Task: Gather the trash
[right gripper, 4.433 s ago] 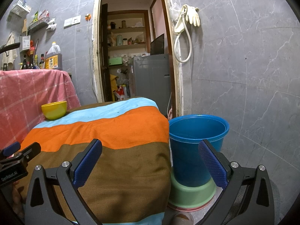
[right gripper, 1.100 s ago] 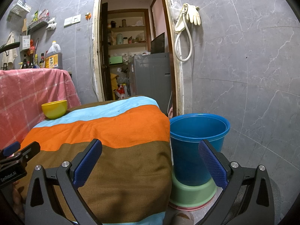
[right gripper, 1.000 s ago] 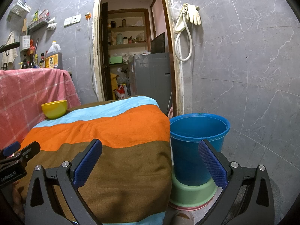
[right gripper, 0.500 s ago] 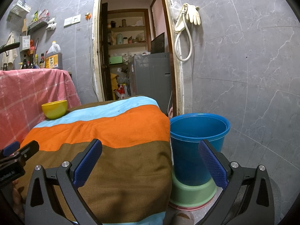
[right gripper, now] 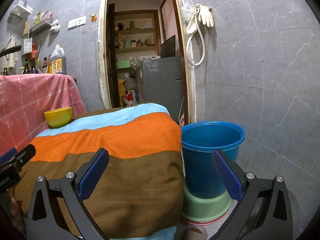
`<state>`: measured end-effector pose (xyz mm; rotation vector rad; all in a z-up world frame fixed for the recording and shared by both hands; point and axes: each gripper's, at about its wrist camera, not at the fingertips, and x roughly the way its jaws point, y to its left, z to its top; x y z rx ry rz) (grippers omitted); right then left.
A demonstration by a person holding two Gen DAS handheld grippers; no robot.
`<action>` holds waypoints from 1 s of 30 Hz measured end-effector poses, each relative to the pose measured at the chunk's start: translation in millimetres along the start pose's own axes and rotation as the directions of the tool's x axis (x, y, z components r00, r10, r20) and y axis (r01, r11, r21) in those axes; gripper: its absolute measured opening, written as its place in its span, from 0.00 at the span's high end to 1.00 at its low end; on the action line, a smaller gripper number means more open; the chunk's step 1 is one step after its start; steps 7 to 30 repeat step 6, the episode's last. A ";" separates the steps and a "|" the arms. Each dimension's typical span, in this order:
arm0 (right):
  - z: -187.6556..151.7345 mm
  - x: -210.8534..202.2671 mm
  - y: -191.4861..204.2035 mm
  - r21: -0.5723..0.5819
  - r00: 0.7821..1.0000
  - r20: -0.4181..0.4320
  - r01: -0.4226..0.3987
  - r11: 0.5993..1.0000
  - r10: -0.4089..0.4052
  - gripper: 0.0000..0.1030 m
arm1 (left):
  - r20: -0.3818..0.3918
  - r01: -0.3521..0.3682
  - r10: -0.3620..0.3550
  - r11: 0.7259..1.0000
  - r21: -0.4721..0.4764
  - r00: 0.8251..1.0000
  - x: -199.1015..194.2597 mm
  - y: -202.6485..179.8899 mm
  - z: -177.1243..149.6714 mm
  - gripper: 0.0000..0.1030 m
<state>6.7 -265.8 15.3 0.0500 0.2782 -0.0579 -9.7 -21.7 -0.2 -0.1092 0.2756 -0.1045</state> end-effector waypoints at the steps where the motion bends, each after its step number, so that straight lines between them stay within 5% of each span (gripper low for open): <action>1: 0.1 0.4 -0.1 0.000 1.000 0.000 0.000 1.000 0.000 0.00 | 0.001 -0.001 0.001 1.000 0.001 1.000 -0.5 -0.4 -0.1 0.02; 30: 0.0 -0.5 0.5 0.000 1.000 0.000 0.000 1.000 0.000 0.00 | -0.001 0.000 0.000 1.000 0.001 1.000 0.1 -1.7 0.0 0.02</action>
